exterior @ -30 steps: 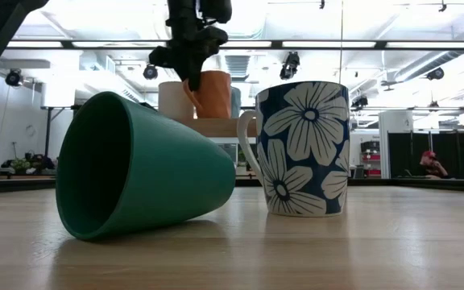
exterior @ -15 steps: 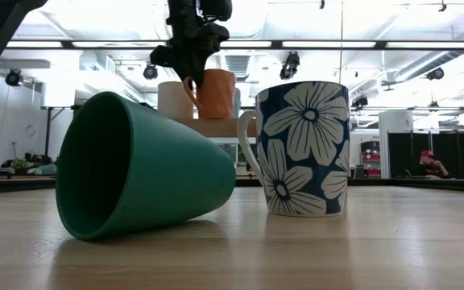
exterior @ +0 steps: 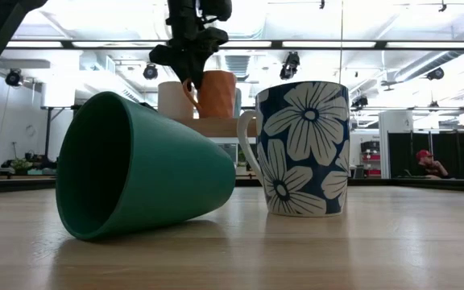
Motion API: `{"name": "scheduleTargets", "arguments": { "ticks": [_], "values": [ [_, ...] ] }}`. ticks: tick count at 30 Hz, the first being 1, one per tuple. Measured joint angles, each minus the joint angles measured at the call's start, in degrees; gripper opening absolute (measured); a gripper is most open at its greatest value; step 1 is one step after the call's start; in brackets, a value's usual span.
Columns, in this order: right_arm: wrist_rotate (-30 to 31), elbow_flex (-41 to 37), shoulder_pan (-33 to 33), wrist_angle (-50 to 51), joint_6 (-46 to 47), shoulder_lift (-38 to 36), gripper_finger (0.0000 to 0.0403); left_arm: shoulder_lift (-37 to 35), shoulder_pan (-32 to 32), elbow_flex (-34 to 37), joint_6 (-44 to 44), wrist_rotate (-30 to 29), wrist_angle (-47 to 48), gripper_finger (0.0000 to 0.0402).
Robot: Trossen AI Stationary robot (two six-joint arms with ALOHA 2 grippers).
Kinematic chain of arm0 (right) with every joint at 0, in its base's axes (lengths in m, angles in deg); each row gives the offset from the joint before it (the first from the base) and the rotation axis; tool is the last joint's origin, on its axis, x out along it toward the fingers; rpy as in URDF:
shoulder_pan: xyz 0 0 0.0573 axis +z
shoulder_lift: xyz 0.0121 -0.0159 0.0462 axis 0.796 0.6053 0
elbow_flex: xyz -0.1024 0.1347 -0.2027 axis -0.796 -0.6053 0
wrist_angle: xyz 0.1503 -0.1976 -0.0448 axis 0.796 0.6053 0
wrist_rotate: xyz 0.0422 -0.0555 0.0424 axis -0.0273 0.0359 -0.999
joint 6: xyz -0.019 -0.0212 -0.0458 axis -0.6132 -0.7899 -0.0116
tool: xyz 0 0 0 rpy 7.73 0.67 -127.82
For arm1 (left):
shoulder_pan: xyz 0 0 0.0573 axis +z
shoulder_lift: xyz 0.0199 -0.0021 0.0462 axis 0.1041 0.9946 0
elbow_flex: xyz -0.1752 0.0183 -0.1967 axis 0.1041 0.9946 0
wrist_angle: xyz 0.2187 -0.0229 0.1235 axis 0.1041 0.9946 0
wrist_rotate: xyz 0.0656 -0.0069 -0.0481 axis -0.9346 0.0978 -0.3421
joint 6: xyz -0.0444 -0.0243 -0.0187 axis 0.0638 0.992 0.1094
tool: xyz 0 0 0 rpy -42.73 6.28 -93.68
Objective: Stack small to large cups/mugs on shelf
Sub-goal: Put the orange mug on the shelf
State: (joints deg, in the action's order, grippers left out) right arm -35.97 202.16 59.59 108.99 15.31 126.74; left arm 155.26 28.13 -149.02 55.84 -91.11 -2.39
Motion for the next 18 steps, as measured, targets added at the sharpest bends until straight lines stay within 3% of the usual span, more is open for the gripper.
{"name": "scheduleTargets", "arguments": {
  "ticks": [18],
  "values": [
    [0.00, -0.01, 0.00, -0.01, 0.42, 0.00, 0.0260, -0.70, 0.02, 0.07, 0.62, -1.13, 0.04, 0.0109]
  ]
}}
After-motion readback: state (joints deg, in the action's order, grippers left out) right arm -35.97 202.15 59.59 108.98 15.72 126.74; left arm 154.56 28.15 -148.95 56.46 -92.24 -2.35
